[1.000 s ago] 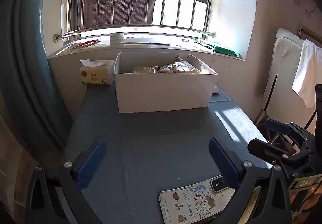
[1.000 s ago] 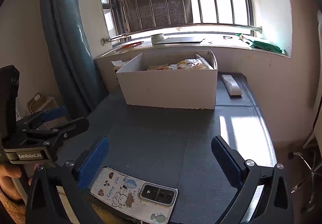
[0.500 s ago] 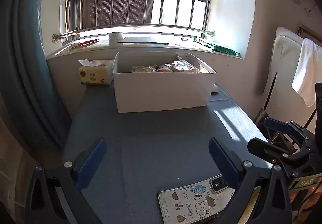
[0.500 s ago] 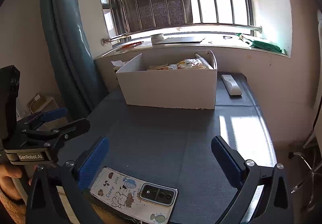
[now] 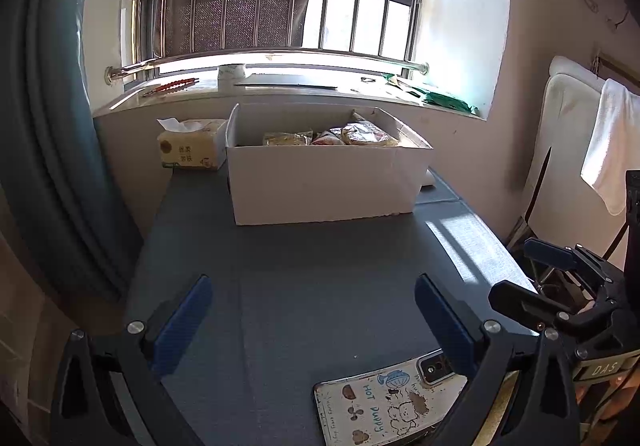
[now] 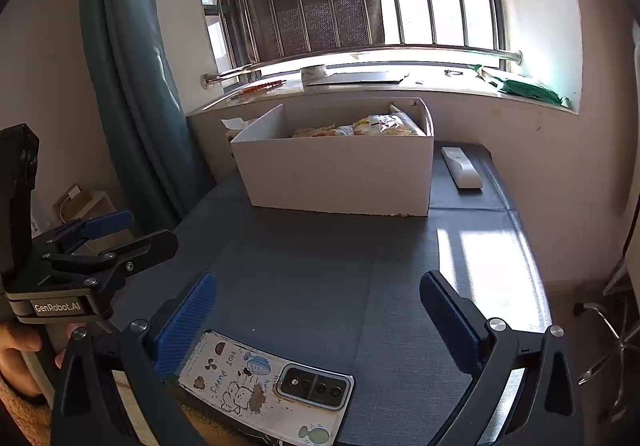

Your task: Organize snacks

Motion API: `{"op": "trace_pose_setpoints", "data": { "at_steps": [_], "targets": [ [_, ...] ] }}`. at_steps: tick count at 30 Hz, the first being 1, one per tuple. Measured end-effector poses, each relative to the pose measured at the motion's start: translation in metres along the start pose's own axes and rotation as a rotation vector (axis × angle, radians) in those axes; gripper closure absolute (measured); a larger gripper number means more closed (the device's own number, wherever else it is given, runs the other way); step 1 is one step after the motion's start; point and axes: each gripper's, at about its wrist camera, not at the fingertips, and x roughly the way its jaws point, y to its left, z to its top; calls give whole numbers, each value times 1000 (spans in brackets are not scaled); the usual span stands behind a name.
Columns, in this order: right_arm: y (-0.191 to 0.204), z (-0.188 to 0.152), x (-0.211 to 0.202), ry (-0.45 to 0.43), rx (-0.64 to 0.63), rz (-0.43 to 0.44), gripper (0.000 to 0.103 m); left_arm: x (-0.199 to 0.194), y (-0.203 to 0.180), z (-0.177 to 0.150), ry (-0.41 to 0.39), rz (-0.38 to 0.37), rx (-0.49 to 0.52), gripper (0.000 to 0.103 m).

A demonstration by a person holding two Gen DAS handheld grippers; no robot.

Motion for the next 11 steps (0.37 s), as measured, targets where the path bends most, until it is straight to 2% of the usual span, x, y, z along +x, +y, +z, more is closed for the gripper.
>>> {"op": "trace_pose_setpoints", "data": {
  "at_steps": [11],
  "targets": [
    [0, 0, 1, 3, -4, 1, 0, -2, -1, -2, -11, -2, 6, 0]
  ]
}}
